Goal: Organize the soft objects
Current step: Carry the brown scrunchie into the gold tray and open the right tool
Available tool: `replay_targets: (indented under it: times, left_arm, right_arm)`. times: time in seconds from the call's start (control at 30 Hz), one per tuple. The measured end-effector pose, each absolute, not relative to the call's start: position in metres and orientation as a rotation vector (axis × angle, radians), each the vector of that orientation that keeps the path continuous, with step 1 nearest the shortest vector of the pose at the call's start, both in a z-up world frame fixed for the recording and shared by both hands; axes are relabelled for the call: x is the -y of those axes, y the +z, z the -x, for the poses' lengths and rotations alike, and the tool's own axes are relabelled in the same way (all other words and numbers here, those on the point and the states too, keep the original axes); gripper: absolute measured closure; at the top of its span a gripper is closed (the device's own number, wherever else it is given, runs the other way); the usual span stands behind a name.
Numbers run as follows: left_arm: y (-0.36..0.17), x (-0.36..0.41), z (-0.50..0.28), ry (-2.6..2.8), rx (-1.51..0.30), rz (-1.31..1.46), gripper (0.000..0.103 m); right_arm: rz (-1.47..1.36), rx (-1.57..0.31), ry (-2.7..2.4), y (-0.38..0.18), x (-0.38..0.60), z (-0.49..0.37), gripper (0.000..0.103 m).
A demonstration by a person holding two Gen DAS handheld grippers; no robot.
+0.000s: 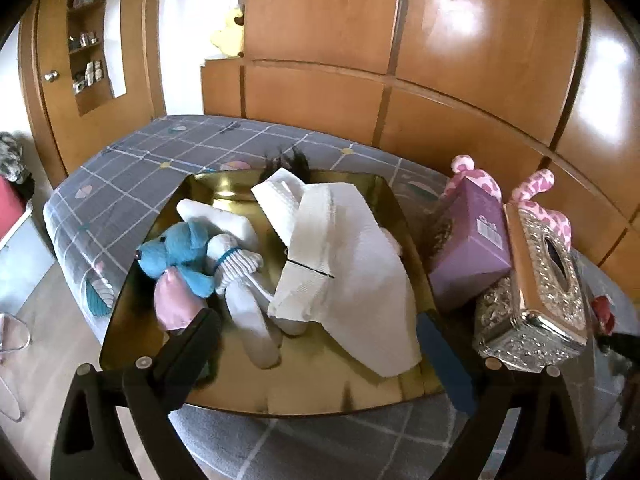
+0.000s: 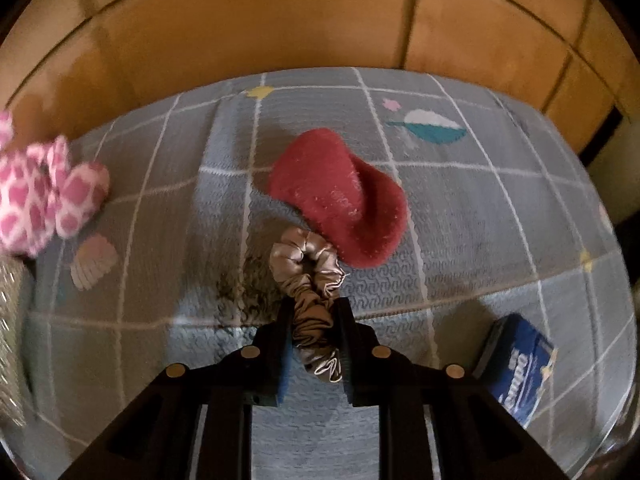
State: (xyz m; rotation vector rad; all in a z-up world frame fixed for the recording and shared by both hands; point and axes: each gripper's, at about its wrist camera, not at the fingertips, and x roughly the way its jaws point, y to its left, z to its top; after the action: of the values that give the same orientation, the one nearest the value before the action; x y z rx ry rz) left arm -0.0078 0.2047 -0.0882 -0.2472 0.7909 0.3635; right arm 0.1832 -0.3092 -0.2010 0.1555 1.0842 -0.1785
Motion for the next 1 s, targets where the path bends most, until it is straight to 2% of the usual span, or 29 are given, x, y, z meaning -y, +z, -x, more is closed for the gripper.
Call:
replay_targets:
  times: [0.17, 0.4, 0.7, 1.0]
  left_arm:
    - [-0.088, -0.200, 0.010, 0.346, -0.790, 0.235, 0.004]
    - [-0.093, -0.204, 0.015, 0.333, -0.802, 0.258, 0.004]
    - [-0.097, -0.208, 0.020, 0.325, -0.811, 0.269, 0.004]
    - [-0.098, -0.215, 0.026, 0.334, -0.812, 0.279, 0.004]
  right_arm:
    - [-0.292, -1.064, -0.134, -0.188, 0.305, -0.192, 0.086]
    - [-0.300, -1.004, -0.055, -0.151, 0.266, -0.213, 0.087]
    - [-0.299, -0.884, 0.075, -0.082, 0.202, -0.242, 0.087]
    - [-0.213, -0.739, 0.336, -0.007, 0.096, -0.245, 0.087]
